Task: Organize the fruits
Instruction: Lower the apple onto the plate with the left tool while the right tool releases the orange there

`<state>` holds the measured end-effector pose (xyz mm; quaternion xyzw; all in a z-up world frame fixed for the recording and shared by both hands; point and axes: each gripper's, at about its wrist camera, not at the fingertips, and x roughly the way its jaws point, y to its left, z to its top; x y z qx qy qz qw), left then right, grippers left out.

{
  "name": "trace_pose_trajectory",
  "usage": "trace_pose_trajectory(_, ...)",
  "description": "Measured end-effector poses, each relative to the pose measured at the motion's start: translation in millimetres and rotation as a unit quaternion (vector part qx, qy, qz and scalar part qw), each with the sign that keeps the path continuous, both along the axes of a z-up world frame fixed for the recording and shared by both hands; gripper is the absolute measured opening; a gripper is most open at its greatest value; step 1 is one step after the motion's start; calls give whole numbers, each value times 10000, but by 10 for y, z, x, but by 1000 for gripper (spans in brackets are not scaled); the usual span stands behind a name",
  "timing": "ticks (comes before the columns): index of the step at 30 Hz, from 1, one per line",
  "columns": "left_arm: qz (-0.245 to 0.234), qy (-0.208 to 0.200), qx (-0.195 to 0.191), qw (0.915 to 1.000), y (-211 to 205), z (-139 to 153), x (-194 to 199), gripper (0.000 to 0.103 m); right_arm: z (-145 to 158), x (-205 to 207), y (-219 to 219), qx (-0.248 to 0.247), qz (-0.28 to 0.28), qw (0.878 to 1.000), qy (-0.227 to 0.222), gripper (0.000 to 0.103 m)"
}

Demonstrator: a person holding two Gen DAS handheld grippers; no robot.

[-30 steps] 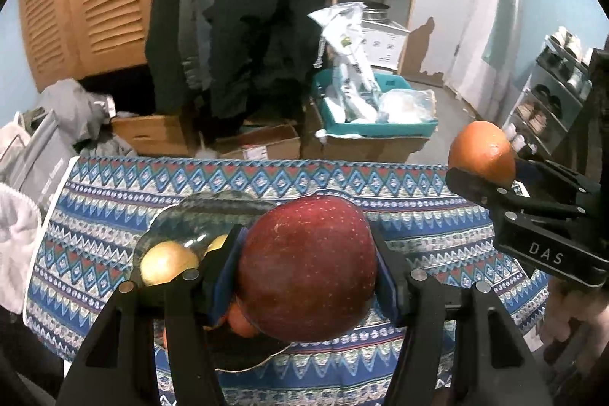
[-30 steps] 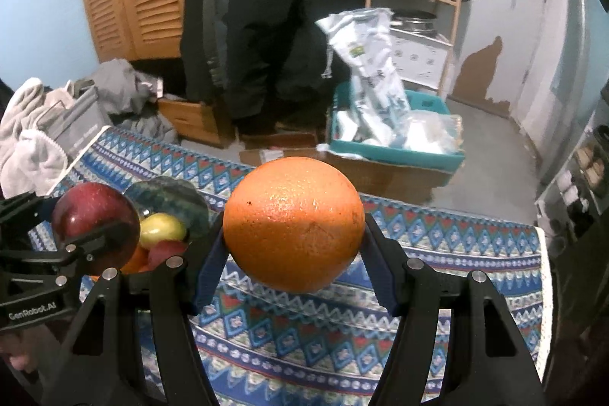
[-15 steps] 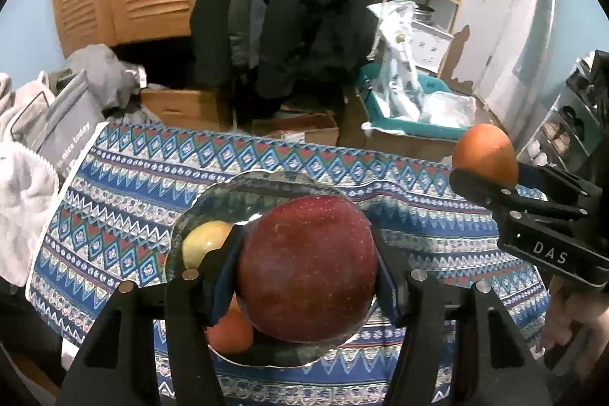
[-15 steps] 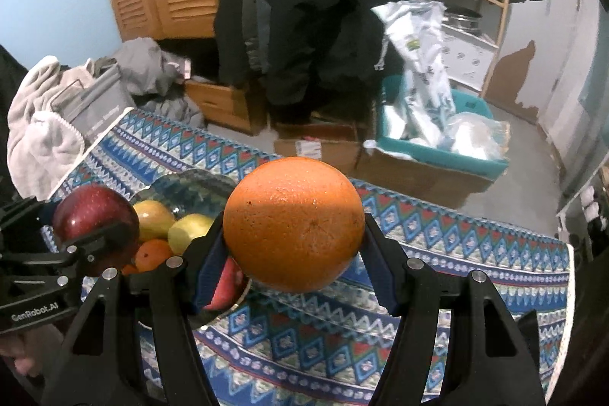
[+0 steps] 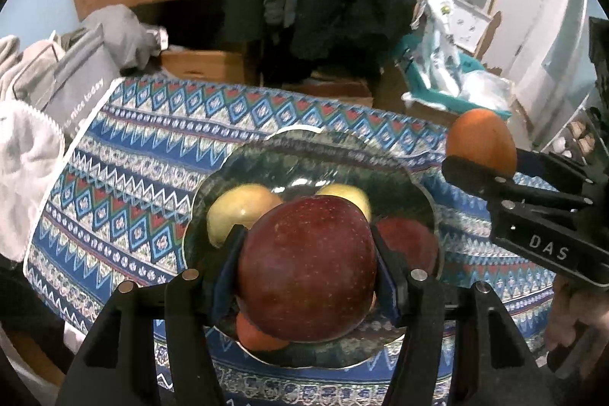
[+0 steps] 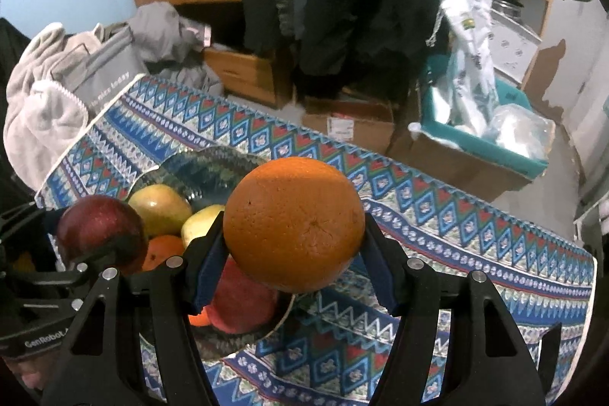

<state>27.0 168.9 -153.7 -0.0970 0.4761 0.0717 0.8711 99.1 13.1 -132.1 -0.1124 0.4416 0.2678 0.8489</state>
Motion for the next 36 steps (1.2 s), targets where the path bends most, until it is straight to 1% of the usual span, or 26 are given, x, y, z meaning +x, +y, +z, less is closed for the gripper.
trace_pose_trajectory(6,199,211,-139,9995,114,-142,43,63,-206,66,101,-98,92,9996,248,66)
trace_pose_trajectory(14,189,395,-171,9989,109,-281,109,63,-322,134,224,-41,176,9987,477,66)
trace_pose_trajectory(17,215,329,-201,9990,133,-286,108,63,-363,135,283,-88,251,9982,534,66)
trace_pose_trajectory(22,319,180,-101,9993,184,-228,102,62,-483,149,338,-187,280,9970,702,66)
trace_pose_trajectory(29,457,287,-293,9981,281,-297,104,65,-504,175,342,-191,308,9964,772,68)
trace_pose_trajectory(31,478,294,-331,9979,288,-296,103,65,-487,175,339,-172,297,9968,716,68)
trace_pose_trajectory(36,520,319,-267,9978,280,-278,101,67,-406,170,326,-140,294,9977,602,70)
